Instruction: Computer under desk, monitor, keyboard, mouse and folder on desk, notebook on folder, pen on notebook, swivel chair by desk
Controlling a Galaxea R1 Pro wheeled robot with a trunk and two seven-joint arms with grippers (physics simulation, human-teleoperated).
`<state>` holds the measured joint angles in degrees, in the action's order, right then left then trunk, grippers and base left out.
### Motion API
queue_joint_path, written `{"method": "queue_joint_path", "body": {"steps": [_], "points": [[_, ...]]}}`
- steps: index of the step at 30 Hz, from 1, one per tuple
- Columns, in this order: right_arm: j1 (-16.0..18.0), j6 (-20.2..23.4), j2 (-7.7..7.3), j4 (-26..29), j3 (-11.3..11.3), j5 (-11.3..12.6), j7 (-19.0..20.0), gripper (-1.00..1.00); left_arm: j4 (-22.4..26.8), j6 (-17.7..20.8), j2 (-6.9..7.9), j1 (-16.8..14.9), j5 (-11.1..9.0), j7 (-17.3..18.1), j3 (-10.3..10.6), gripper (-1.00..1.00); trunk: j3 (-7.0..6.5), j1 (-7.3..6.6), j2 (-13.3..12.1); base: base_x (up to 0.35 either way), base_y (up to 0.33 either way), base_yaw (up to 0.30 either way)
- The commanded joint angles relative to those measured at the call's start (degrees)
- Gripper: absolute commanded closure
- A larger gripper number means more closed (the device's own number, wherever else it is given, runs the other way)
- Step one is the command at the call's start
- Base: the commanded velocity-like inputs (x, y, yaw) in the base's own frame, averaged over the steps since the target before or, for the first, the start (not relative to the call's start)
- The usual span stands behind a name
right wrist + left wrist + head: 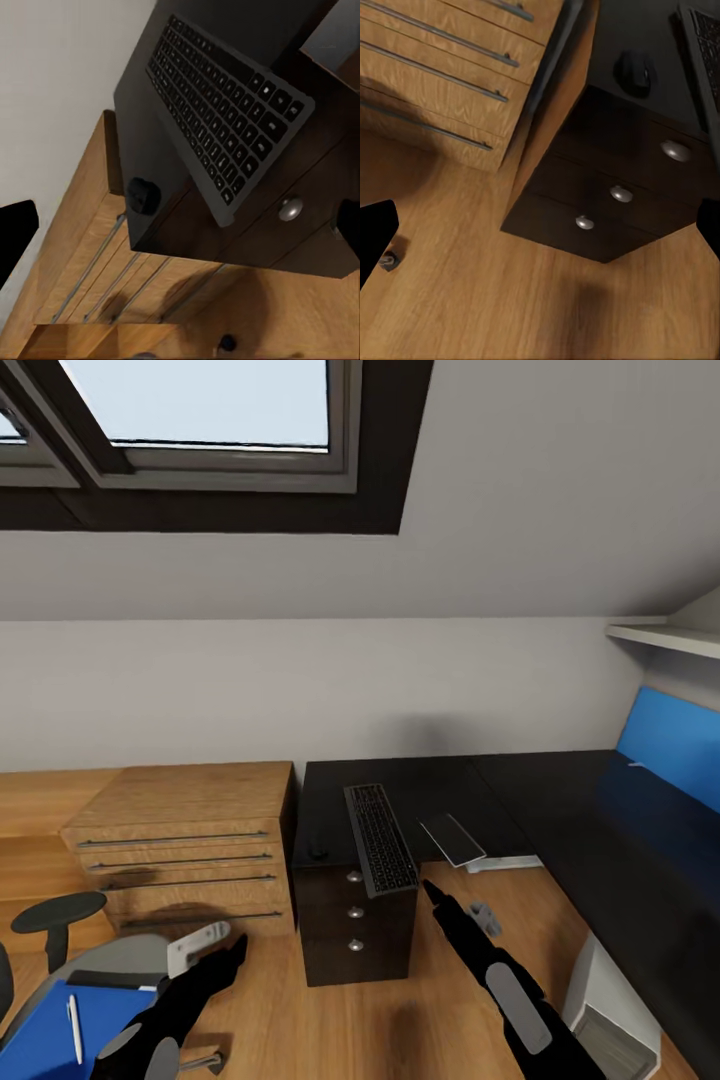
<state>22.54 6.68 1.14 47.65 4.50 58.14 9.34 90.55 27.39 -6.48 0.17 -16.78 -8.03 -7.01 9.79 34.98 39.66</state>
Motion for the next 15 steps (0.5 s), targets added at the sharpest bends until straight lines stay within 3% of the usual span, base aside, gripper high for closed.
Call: {"method": "queue_joint_path", "body": {"steps": [1,6,7,10,15], "points": [[0.04,0.51,-0.05,0.05,-0.18,1.11,0.87,-1.00,0.21,0.18,-0.03,-0.02,-0.75,-0.41,-0.03,-1.00,0.26,0.24,0.49,0.000,0.000,0.000],[-0.02,1.26,-0.40,0.30,-0.70,2.99,4.51,-1.00,0.40,-0.09,-0.20,0.00,-0.01,-1.02,0.83,-1.00,1.16,1.34,2.49,0.000,0.000,0.000],[-0.03,1.31,-0.47,-0.40,-0.80,3.26,6.37,-1.00,-0.25,0.04,-0.31,0.00,0.51,-1.19,3.30,-1.00,1.34,1.56,2.89,0.000,0.000,0.000],[-0.03,1.31,-0.58,-0.80,-0.87,3.30,6.80,-1.00,-1.10,0.00,-0.31,0.00,0.64,-1.25,5.85,-1.00,1.88,2.22,4.10,0.000,0.000,0.000],[-0.03,1.24,-0.64,-1.56,-0.85,3.29,7.07,-1.00,-1.58,0.17,-0.21,0.10,0.66,-1.28,7.62,-1.00,2.78,3.32,6.10,0.000,0.000,0.000]]}}
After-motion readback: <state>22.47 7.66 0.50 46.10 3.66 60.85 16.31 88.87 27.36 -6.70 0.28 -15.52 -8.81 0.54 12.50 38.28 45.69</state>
